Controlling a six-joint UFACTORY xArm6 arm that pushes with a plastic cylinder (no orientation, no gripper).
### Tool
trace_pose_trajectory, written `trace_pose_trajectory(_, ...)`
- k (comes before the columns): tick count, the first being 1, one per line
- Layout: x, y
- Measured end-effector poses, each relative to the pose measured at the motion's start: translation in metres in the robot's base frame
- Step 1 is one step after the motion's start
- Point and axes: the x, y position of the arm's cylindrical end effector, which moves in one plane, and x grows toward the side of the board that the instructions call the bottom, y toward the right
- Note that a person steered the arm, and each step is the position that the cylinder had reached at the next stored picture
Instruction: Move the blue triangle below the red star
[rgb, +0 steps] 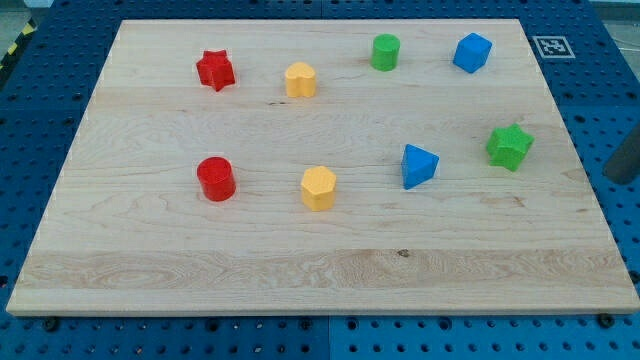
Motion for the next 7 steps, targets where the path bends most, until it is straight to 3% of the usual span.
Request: trace_pose_trajectory(7, 0.007, -0.148)
